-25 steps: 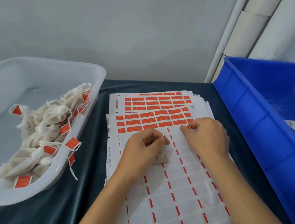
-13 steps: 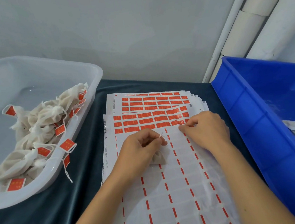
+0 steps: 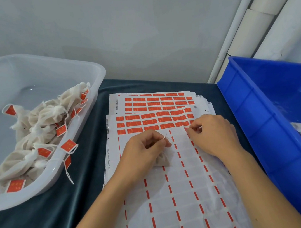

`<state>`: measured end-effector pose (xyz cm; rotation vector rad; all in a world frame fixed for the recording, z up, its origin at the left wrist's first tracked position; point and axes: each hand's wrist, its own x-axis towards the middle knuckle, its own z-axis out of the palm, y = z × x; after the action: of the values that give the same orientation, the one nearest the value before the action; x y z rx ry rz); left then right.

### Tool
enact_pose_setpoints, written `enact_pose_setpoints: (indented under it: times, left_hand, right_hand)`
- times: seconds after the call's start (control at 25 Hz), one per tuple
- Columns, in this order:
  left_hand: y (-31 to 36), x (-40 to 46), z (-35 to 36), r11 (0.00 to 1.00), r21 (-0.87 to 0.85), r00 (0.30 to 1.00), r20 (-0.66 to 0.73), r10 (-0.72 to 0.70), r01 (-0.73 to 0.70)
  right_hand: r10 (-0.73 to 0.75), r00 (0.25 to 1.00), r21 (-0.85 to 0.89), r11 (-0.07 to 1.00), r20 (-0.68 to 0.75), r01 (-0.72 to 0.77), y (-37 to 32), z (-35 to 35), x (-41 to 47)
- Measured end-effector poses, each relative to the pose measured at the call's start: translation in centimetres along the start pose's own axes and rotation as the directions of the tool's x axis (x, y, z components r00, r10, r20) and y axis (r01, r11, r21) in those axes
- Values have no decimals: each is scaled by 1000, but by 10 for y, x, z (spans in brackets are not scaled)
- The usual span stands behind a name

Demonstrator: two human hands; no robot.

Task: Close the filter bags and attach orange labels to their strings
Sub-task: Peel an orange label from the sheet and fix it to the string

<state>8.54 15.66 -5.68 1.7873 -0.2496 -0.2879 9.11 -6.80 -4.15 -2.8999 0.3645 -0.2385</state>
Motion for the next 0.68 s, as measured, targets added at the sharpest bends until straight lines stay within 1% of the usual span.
enact_pose_setpoints:
  times: [0.16,0.28,0.44,0.52,0.6,0.68]
  left_hand:
    - [0,0,0,1000,6,1000,-4,-3,3]
    - [0,-1,0,1000,7,1000,-3,-5,5]
    - [1,-1,0,1000,5,1000,-6,-1,1]
    - [1,-1,0,1000,5,1000,-3,-5,5]
    - [0,-1,0,1000,11,1000,-5,-13,13]
    - [0,-1,0,1000,16,1000,-5,-19,19]
  right_hand:
    - [-9,1000,-63,998,-28,8,-4,1,-1]
    - [-1,1000,-66,998,-16,0,-6,0,1]
    - [-51,999,-112,992,10,52,-9,-3,1]
    - [-44,999,-116,992,6,45,-10,0,-1]
    - [0,999,-88,996,-49,-4,-11,5,-5]
    - [76,987,-32,996,-139,-81,-13,14,-11]
